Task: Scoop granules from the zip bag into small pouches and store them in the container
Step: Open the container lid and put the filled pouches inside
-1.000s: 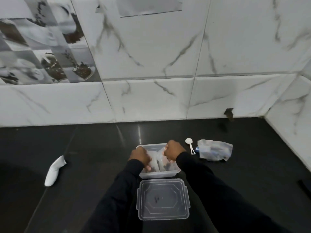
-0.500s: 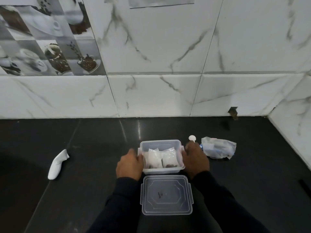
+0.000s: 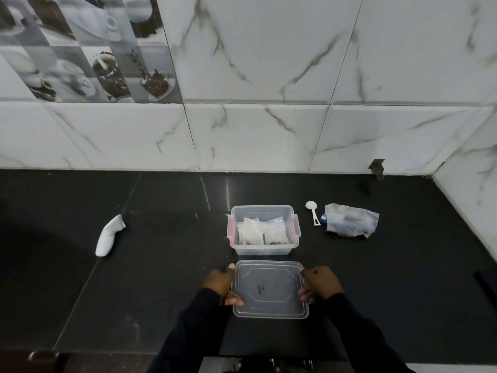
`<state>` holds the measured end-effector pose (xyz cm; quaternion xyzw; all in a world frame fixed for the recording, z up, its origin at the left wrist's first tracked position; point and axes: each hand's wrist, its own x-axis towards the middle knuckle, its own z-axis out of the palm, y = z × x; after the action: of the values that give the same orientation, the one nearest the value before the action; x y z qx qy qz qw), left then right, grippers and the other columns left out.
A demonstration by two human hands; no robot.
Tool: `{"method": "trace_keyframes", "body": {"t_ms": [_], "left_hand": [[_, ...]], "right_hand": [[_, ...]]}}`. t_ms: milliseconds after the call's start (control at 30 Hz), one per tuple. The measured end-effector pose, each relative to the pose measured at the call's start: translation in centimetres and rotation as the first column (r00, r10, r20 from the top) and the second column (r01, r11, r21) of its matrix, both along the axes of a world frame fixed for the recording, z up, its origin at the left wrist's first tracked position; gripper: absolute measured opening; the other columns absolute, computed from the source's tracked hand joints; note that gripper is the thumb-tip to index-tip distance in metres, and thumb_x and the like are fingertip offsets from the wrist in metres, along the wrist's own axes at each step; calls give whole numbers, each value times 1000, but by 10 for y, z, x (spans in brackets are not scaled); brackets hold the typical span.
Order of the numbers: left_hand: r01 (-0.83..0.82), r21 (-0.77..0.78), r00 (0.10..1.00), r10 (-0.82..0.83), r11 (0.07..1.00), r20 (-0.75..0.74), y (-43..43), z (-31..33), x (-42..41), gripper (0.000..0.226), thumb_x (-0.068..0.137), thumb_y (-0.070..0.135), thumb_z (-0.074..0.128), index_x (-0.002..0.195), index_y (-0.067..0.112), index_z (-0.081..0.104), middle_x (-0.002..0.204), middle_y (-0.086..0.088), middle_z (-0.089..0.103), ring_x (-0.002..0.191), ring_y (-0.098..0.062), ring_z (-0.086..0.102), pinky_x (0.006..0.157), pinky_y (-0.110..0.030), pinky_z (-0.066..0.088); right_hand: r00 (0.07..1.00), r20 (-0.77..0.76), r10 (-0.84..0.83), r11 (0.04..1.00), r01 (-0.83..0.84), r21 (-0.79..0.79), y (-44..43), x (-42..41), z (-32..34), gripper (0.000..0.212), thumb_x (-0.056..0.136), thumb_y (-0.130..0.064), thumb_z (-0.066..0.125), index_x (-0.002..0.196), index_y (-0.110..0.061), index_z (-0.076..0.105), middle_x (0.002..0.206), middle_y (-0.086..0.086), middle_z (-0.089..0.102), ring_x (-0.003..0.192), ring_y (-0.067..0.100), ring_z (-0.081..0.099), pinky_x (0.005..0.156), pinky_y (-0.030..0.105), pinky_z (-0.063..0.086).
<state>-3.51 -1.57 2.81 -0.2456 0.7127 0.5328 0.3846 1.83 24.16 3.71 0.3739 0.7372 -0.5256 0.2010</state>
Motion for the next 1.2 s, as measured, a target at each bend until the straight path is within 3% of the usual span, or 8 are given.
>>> {"method": "trace_keyframes", "body": {"t_ms": [167,300,433,567,767,1033,1133,1200], "left_hand": [[-72,125,997,72,990,0,-17,38,23,65,89,65,52,87,0,58,78,-28,74,67,-31,75,46,-26,57],[-47,179,884,124,983,-450,-20,70,13,33,74,21,85,73,11,54,70,-15,61,54,-15,63,52,-30,54],[-98,-86,662,0,991,-749,-1,89,-22,38,74,14,81,104,23,59,83,-1,69,72,-11,65,71,-26,54],[-169,-167,664,-14,971,-748,23,71,-58,34,80,10,72,111,20,62,99,-2,70,90,-20,67,86,-36,57],[-157,-413,721,-181,897,-668,39,33,-74,36,85,13,66,122,12,62,119,-13,65,112,-33,61,99,-40,50],[-169,-358,747,-118,918,-654,31,28,-83,18,79,19,73,94,17,64,101,-2,69,94,-27,65,87,-32,52],[-197,-232,808,24,953,-589,26,23,-96,22,72,13,78,74,17,57,89,-6,71,90,-30,68,79,-32,52],[-201,-78,885,147,976,-442,19,21,-106,28,69,10,81,81,18,57,95,-10,72,87,-32,70,79,-43,59]], "right_hand": [[981,-90,-169,968,148,-205,9,22,50,47,100,-43,54,94,3,59,77,31,73,62,34,69,46,28,54],[903,-429,-25,999,33,12,9,21,91,33,90,-27,71,85,5,65,77,25,70,61,26,61,57,36,54],[813,-583,15,993,54,101,5,-22,95,20,88,-19,75,104,-14,64,81,7,75,71,19,70,61,35,58],[875,-484,33,984,56,169,8,-73,45,13,83,-16,75,93,-10,68,85,8,74,82,28,72,80,49,61],[897,-439,52,929,117,350,-4,-86,18,11,83,-19,69,85,-8,67,86,7,69,85,24,65,79,36,54],[940,-340,39,929,91,358,8,-92,8,13,82,-23,74,83,-12,66,86,4,68,86,22,66,85,41,56],[951,-305,-51,970,120,213,15,-98,8,17,80,-18,77,81,-10,63,85,10,69,77,26,68,70,42,62],[961,-248,-122,990,137,44,21,-103,11,14,82,-12,76,83,-10,62,86,13,69,72,26,66,63,40,62]]}}
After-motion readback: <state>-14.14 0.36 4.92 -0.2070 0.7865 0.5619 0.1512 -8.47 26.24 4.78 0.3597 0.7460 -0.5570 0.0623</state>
